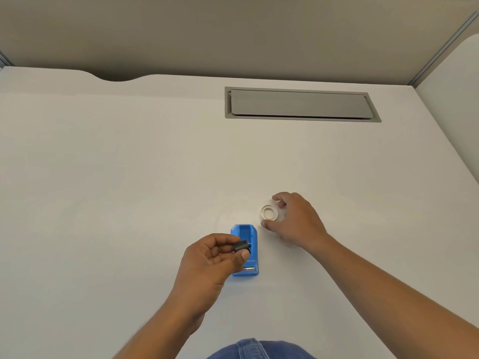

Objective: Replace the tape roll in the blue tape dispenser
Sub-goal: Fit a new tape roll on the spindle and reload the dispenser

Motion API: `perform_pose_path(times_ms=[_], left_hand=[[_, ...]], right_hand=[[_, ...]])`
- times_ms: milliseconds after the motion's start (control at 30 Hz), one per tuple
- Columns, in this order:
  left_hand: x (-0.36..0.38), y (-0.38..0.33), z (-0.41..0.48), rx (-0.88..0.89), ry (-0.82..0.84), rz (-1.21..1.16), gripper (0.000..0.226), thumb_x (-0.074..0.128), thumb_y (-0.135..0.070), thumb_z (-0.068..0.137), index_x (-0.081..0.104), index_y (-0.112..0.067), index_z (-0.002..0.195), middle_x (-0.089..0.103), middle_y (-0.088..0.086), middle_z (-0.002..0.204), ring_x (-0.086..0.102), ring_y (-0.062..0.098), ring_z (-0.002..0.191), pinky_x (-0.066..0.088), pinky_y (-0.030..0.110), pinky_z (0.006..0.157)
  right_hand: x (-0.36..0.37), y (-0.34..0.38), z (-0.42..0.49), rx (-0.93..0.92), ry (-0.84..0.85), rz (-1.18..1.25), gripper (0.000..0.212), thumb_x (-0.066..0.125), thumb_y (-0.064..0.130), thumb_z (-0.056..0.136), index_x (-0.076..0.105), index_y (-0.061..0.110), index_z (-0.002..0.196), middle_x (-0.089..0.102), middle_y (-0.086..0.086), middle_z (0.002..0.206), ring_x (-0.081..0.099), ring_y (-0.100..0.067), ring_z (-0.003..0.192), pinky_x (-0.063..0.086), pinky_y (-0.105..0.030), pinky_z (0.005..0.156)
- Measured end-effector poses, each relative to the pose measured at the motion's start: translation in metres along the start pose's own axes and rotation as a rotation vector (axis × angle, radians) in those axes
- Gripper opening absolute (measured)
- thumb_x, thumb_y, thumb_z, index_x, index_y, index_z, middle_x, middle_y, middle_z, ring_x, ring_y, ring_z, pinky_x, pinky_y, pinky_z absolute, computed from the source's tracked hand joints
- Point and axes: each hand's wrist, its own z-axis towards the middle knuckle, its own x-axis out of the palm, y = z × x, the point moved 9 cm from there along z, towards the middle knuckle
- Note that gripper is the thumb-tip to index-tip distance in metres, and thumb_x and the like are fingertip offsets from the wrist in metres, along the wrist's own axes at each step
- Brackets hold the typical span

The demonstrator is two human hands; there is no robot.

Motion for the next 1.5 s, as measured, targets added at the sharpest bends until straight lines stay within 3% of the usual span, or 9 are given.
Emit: perform_pose_path(times_ms=[167, 400, 533, 633, 933, 1100, 1500], left_hand=[[-0.001, -0.004, -0.002, 0.009, -0.015, 0.044, 0.023, 0.082, -0.009, 0.075, 0.074, -0.016, 0.095, 0.079, 0.0, 0.086, 0.075, 0.014, 0.077, 0.056, 0.018, 0.062], [0.0, -0.006, -0.014, 0.033, -0.027, 0.087, 0.023, 0.082, -0.012, 0.075, 0.074, -0.018, 0.096, 0.078, 0.002, 0.091, 0.074, 0.016, 0.076, 0.055, 0.019, 0.062], [0.003, -0.01, -0.025, 0.051, -0.011, 0.083, 0.024, 0.082, -0.011, 0.075, 0.074, -0.019, 0.097, 0.079, 0.002, 0.095, 0.075, 0.019, 0.083, 0.059, 0.031, 0.076], [0.004, -0.013, -0.033, 0.067, 0.006, 0.084, 0.025, 0.08, -0.009, 0.078, 0.075, -0.02, 0.099, 0.079, -0.001, 0.098, 0.075, 0.018, 0.088, 0.053, 0.033, 0.084], [-0.002, -0.022, -0.05, 0.109, -0.009, 0.114, 0.028, 0.08, -0.016, 0.08, 0.076, -0.032, 0.101, 0.08, -0.004, 0.094, 0.074, 0.016, 0.091, 0.044, 0.044, 0.103], [-0.003, -0.026, -0.056, 0.145, -0.019, 0.141, 0.03, 0.081, -0.012, 0.078, 0.075, -0.036, 0.095, 0.079, -0.008, 0.095, 0.075, 0.016, 0.086, 0.051, 0.048, 0.097], [0.004, -0.028, -0.062, 0.187, 0.052, 0.188, 0.026, 0.081, -0.014, 0.078, 0.075, -0.029, 0.099, 0.08, 0.001, 0.089, 0.075, 0.02, 0.087, 0.054, 0.044, 0.092]], right_hand=[[-0.005, -0.017, -0.028, 0.021, 0.039, 0.006, 0.075, 0.084, 0.047, 0.062, 0.051, 0.031, 0.128, 0.051, 0.008, 0.121, 0.056, -0.015, 0.106, 0.05, -0.036, 0.09], [0.0, -0.021, -0.051, -0.036, 0.041, -0.049, 0.054, 0.074, 0.03, 0.073, 0.057, 0.036, 0.124, 0.049, 0.011, 0.113, 0.053, -0.012, 0.107, 0.047, -0.028, 0.085], [-0.002, -0.022, -0.058, -0.04, 0.019, 0.034, 0.046, 0.073, 0.026, 0.072, 0.063, 0.034, 0.116, 0.055, 0.009, 0.106, 0.06, -0.012, 0.095, 0.048, -0.026, 0.082], [-0.008, -0.017, -0.067, -0.063, -0.005, 0.133, 0.044, 0.077, 0.027, 0.069, 0.065, 0.037, 0.11, 0.059, 0.012, 0.104, 0.058, -0.001, 0.079, 0.043, -0.016, 0.072], [-0.027, 0.033, -0.114, -0.161, 0.0, 0.485, 0.028, 0.077, 0.031, 0.076, 0.067, 0.04, 0.1, 0.066, 0.021, 0.102, 0.067, -0.008, 0.082, 0.055, -0.018, 0.062], [-0.032, 0.06, -0.135, -0.219, 0.111, 0.643, 0.039, 0.08, 0.015, 0.075, 0.069, 0.037, 0.105, 0.069, 0.015, 0.106, 0.07, -0.014, 0.084, 0.056, -0.022, 0.067], [-0.034, 0.082, -0.15, -0.29, 0.22, 0.741, 0.042, 0.081, 0.006, 0.077, 0.07, 0.031, 0.11, 0.071, 0.009, 0.11, 0.072, -0.018, 0.088, 0.058, -0.025, 0.068]])
